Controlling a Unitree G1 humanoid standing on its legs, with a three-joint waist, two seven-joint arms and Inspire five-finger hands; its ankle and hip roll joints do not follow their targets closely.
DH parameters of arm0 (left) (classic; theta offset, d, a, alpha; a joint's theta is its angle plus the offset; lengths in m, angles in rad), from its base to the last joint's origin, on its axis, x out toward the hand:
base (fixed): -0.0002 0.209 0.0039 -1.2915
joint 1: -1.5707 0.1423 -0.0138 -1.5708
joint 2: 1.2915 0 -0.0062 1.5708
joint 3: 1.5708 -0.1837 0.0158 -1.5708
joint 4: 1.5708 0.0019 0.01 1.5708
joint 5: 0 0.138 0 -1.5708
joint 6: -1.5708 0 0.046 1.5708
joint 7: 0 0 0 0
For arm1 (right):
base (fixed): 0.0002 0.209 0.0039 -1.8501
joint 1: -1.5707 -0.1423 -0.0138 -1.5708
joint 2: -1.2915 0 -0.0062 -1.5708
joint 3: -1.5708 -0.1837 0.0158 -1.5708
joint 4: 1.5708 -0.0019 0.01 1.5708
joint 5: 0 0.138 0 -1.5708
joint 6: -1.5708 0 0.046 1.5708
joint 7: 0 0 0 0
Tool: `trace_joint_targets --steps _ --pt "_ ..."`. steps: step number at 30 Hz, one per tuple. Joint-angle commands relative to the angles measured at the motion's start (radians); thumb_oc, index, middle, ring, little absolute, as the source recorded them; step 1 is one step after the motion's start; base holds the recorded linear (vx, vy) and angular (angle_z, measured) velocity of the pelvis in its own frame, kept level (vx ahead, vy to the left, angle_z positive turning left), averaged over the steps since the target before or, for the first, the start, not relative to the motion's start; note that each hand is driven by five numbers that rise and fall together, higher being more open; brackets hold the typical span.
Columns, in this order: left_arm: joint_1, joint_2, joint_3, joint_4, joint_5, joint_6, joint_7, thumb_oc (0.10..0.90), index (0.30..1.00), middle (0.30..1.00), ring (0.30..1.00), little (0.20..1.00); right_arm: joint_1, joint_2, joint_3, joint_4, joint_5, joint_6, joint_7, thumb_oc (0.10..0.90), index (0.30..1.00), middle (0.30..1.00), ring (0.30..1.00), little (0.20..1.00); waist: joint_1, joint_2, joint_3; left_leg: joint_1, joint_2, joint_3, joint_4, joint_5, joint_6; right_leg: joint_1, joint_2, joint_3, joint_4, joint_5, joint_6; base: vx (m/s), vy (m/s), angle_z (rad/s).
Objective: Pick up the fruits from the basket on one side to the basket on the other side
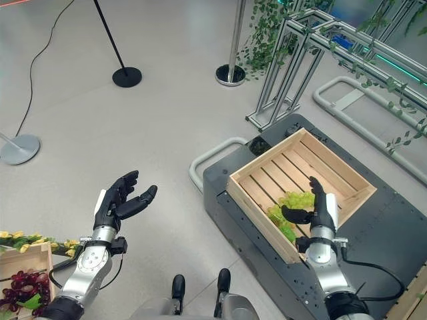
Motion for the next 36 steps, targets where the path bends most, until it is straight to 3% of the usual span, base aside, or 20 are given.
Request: trace_joint_targets --steps 1,5,9,12,16,21,26,36 --pt "-0.115 0.049 0.021 -0.099 -0.021 -0.061 -0.014 0.800 0.900 0.900 0.900 0.900 -0.144 -0.126 -0.042 -0.034 -0.136 0.027 -0.088 0.800 0.900 0.900 0.900 0.900 0.025 -0.021 -0.021 -0.068 -0.020 -0.004 0.075 -0.042 -0.012 0.004 -0.044 -0.006 0.105 -0.029 0.033 -0.04 -0.085 0.00" --pt "-0.146 0.089 0.007 -0.152 -0.050 -0.062 -0.022 0.800 0.900 0.900 0.900 0.900 -0.250 -0.230 0.029 0.007 -0.175 0.112 -0.116 0.800 0.900 0.900 0.900 0.900 0.042 -0.024 0.027 -0.112 -0.018 -0.010 0.097 -0.043 -0.013 -0.019 -0.046 -0.018 0.109 -0.028 0.034 -0.08 -0.088 0.03" --pt "-0.185 0.111 -0.013 -0.160 -0.064 -0.078 -0.023 0.800 0.900 0.900 0.900 0.900 -0.350 -0.312 0.089 0.074 -0.251 0.152 -0.119 0.800 0.900 0.900 0.900 0.900 0.052 -0.020 0.070 -0.164 -0.024 -0.017 0.134 -0.048 -0.013 -0.053 -0.047 -0.028 0.125 -0.032 0.033 -0.12 -0.066 0.06" --pt "-0.207 0.128 -0.036 -0.165 -0.079 -0.092 -0.021 0.800 0.900 0.900 0.900 0.900 -0.434 -0.400 0.193 0.133 -0.346 0.200 -0.060 0.800 0.900 0.900 0.900 0.900 0.063 -0.021 0.107 -0.207 -0.029 -0.018 0.182 -0.055 -0.015 -0.072 -0.051 -0.038 0.132 -0.032 0.030 -0.10 -0.058 0.19" --pt "-0.219 0.144 -0.062 -0.172 -0.094 -0.105 -0.023 0.800 0.900 0.900 0.900 0.900 -0.513 -0.442 0.322 0.213 -0.405 0.216 0.004 0.800 0.900 0.900 0.900 0.900 0.077 -0.025 0.136 -0.234 -0.032 -0.017 0.215 -0.063 -0.014 -0.078 -0.048 -0.049 0.129 -0.027 0.027 -0.04 -0.046 0.02" --pt "-0.236 0.157 -0.081 -0.173 -0.094 -0.130 -0.011 0.800 0.900 0.900 0.900 0.900 -0.586 -0.443 0.411 0.254 -0.470 0.230 0.072 0.800 0.900 0.900 0.900 0.900 0.085 -0.033 0.154 -0.250 -0.031 -0.012 0.214 -0.062 -0.015 -0.089 -0.042 -0.051 0.119 -0.022 0.028 -0.06 -0.041 0.01" --pt "-0.299 0.160 -0.107 -0.179 -0.100 -0.161 0.019 0.800 0.900 0.900 0.900 0.900 -0.688 -0.438 0.525 0.335 -0.505 0.263 0.134 0.800 0.900 0.900 0.900 0.900 0.081 -0.017 0.191 -0.308 -0.044 0.000 0.281 -0.075 -0.014 -0.147 -0.049 -0.063 0.176 -0.038 0.019 -0.11 0.036 -0.01" --pt "-0.334 0.151 -0.111 -0.183 -0.093 -0.146 0.031 0.800 0.900 0.900 0.900 0.900 -0.728 -0.426 0.547 0.393 -0.508 0.272 0.189 0.800 0.900 0.900 0.900 0.900 0.069 0.006 0.248 -0.391 -0.051 0.022 0.436 -0.126 0.010 -0.248 -0.070 -0.062 0.343 -0.081 0.008 -0.07 0.056 -0.02"
